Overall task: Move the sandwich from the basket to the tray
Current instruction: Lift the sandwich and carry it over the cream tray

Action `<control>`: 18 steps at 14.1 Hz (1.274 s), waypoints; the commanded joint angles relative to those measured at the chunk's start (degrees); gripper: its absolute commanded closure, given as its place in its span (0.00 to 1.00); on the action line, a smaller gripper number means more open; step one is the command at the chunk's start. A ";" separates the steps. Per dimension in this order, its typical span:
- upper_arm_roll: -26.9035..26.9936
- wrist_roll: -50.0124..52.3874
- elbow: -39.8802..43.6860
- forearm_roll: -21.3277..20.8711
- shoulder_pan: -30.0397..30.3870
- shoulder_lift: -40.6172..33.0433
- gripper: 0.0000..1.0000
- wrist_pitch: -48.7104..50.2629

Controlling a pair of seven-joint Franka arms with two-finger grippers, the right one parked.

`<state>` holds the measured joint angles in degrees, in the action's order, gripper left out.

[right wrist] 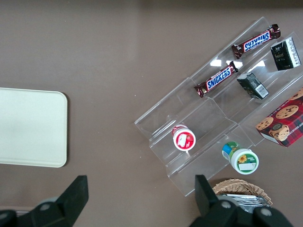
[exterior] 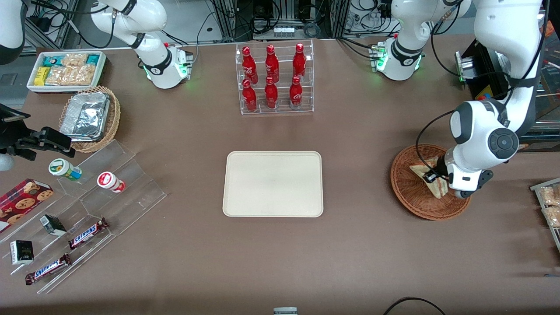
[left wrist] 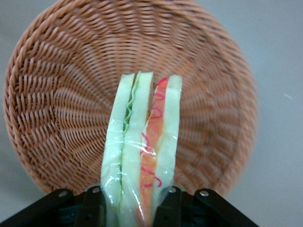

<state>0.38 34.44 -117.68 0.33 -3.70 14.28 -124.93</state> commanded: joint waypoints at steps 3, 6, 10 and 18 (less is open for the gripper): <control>0.32 -1.48 4.21 -0.59 -9.37 0.30 0.70 2.85; 0.24 -1.04 6.84 0.37 -15.70 1.80 0.72 2.41; 0.06 -0.33 15.18 3.71 -24.57 8.81 0.72 2.23; -0.47 3.70 26.45 3.80 -35.04 22.97 0.70 -4.07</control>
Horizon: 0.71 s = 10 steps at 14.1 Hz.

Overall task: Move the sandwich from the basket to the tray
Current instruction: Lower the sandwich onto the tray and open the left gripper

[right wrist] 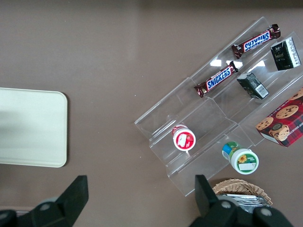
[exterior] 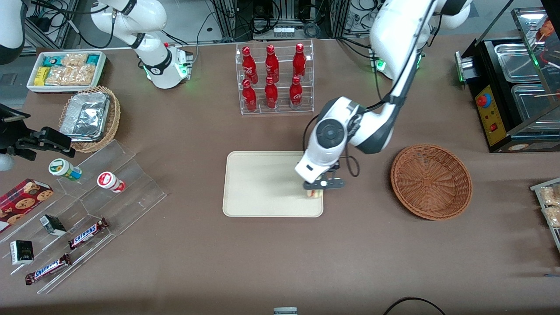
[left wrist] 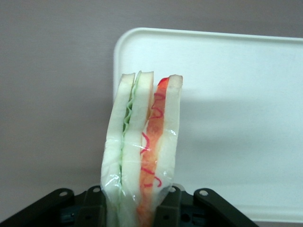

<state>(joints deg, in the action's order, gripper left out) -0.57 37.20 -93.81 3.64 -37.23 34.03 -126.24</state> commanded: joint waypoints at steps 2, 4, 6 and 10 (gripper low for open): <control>0.40 3.04 3.19 0.67 -2.24 5.07 0.71 -4.10; 0.22 4.72 4.16 1.54 -2.32 6.39 0.71 -4.10; 0.22 4.81 4.34 1.72 -3.11 7.27 0.71 -4.19; 0.22 3.59 4.51 1.11 -3.29 7.80 0.29 -4.27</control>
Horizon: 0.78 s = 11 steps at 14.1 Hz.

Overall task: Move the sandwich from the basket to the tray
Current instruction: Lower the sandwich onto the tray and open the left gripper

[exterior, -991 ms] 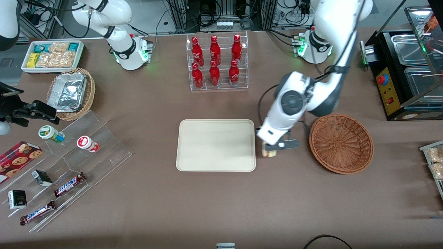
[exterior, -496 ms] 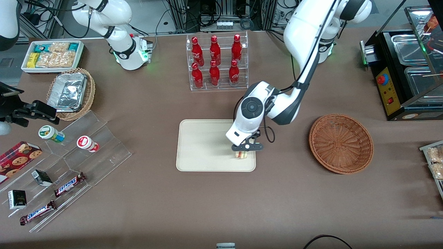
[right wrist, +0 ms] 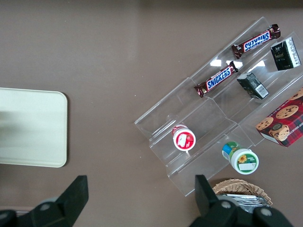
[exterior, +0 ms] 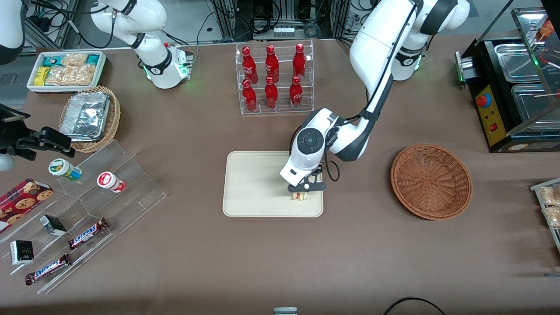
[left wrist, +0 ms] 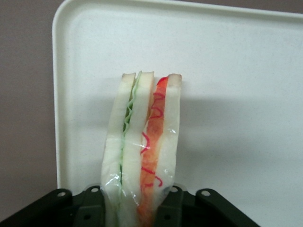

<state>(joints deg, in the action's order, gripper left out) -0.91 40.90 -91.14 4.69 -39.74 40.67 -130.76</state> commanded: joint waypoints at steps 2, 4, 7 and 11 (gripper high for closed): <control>0.65 -0.12 2.46 -0.12 -0.77 1.43 0.05 0.07; 0.73 0.40 2.64 -0.29 -0.60 0.12 0.00 0.33; 1.26 0.84 2.38 -0.03 2.37 -5.49 0.00 4.96; 1.26 -0.03 2.20 -0.47 8.88 -14.28 0.00 16.12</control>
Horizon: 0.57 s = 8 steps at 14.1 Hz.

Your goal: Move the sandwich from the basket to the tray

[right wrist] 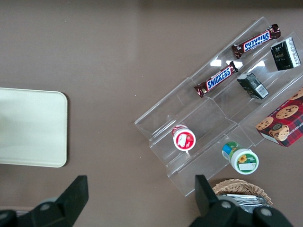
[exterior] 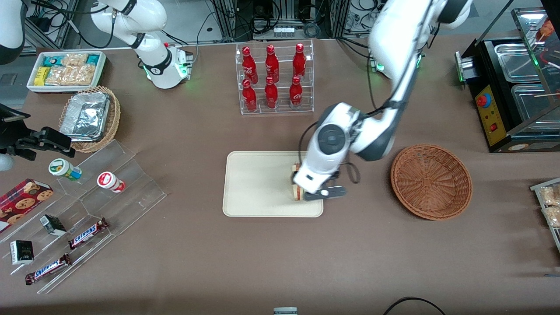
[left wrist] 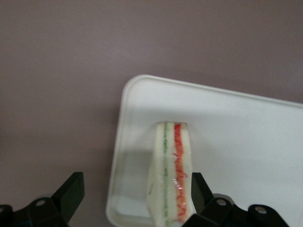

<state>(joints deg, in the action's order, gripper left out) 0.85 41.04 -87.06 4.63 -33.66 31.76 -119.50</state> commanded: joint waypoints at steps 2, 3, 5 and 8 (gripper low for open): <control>-0.50 -0.52 -1.97 -0.67 6.57 -9.07 0.00 9.09; -0.41 -2.87 -2.50 -0.85 8.16 -11.09 0.00 11.37; -0.50 -9.29 -2.77 -0.93 12.98 -14.52 0.00 17.52; -0.41 -17.99 -4.43 -4.17 20.01 -21.02 0.00 23.16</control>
<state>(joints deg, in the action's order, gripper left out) 1.40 27.88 -87.85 2.56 -18.09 16.54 -98.77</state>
